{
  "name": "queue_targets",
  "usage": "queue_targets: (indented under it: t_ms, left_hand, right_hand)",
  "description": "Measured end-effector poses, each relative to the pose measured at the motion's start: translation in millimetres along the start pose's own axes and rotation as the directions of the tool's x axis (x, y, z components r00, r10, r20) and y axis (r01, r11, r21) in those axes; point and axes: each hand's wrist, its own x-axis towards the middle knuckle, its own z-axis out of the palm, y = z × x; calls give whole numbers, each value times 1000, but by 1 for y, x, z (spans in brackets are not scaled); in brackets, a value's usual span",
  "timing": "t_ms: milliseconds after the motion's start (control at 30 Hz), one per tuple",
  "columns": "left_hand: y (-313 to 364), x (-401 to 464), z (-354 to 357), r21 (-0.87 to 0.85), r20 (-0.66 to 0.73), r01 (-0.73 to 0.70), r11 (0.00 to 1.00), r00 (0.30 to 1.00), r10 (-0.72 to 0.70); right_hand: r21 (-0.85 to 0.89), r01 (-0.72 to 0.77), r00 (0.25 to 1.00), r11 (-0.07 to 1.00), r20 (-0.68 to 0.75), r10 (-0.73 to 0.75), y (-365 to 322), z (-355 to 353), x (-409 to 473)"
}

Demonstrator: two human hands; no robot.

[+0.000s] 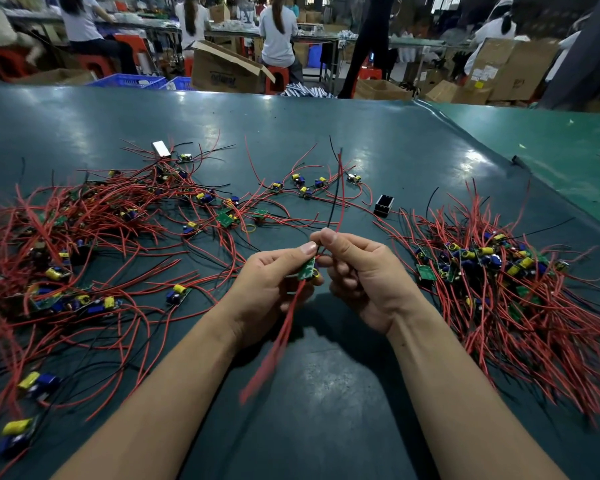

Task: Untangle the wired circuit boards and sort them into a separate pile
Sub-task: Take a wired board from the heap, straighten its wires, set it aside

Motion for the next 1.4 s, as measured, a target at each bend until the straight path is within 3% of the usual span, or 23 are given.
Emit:
queue_targets:
  t_ms: [167, 333, 500, 700, 833, 900, 1000, 1067, 1133, 1233, 1400]
  left_hand:
    - [-5, 2, 4, 172, -91, -83, 982, 991, 100]
    - [-4, 5, 0, 111, -89, -67, 992, 993, 77]
    - [-1, 4, -3, 87, 19, -21, 996, 1000, 19]
    - [6, -1, -10, 25, 83, 94, 995, 992, -95]
    - [9, -4, -12, -72, 242, 136, 988, 963, -115]
    - [10, -2, -15, -196, 198, 116, 974, 977, -76]
    - [12, 3, -13, -385, 22, 22, 923, 1000, -15]
    - [12, 6, -11, -467, -54, -12, 884, 998, -15]
    - [12, 7, -10, -491, -94, -18, 871, 995, -32]
    - [12, 8, -12, -557, -104, -35, 830, 994, -27]
    - [10, 8, -16, -549, -105, -67, 833, 994, 11]
  right_hand:
    - [-48, 51, 983, 998, -174, -58, 1, -4, 4]
    - [-99, 159, 945, 982, -272, -180, -1, -8, 6]
    - [-22, 236, 890, 971, -396, -226, -6, -11, 6]
    - [186, 228, 898, 956, -418, -133, -11, -13, 7]
    - [367, 229, 850, 902, -527, -1, -17, -24, 8]
    - [262, 229, 822, 938, -567, -43, -16, -25, 8]
    - [-100, 123, 899, 987, -411, -154, 1, -5, 6]
    - [-197, 63, 965, 978, -240, -110, 12, 12, 3]
    - [-193, 37, 993, 980, -105, -58, 16, 18, 1]
    - [-55, 10, 1000, 998, -23, -11, 13, 17, 0]
    - [43, 84, 995, 995, 57, -87, 9, 17, -2]
